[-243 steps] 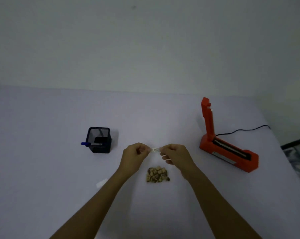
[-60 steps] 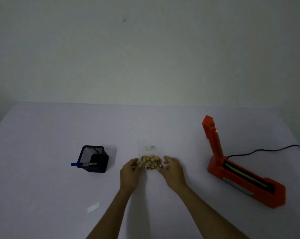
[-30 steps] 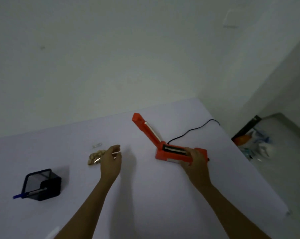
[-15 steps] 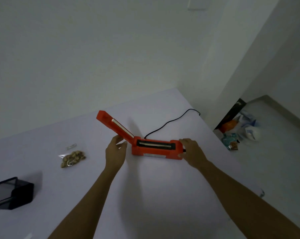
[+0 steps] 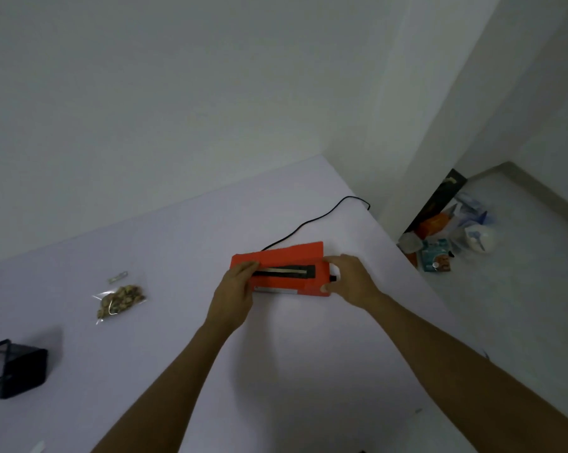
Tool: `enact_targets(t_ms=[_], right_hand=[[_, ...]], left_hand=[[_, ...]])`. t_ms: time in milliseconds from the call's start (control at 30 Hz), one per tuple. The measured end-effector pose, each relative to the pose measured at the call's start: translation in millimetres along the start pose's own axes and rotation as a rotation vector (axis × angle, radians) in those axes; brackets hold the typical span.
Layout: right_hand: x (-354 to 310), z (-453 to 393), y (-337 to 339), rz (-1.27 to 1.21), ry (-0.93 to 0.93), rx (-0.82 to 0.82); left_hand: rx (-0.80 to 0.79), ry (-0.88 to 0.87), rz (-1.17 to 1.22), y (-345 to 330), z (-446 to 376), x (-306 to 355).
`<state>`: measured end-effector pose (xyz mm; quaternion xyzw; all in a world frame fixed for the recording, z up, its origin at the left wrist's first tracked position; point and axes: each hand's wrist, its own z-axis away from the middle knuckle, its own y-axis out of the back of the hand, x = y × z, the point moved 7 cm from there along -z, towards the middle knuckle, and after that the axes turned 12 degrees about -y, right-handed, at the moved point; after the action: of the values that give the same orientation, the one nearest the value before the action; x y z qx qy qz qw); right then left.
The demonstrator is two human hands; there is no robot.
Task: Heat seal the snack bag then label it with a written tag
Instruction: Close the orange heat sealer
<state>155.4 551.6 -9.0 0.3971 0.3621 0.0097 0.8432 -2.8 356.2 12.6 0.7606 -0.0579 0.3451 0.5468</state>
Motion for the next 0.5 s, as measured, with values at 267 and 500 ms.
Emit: enact_targets(t_ms=[267, 500], right_hand=[[13, -7, -2, -0.034, -0.026, -0.015], [7, -14, 6, 0.006, -0.035, -0.034]], left_hand=[[0.06, 0.009, -0.052, 1, 0, 2], [0.066, 0.044, -0.011, -2, 2, -9]])
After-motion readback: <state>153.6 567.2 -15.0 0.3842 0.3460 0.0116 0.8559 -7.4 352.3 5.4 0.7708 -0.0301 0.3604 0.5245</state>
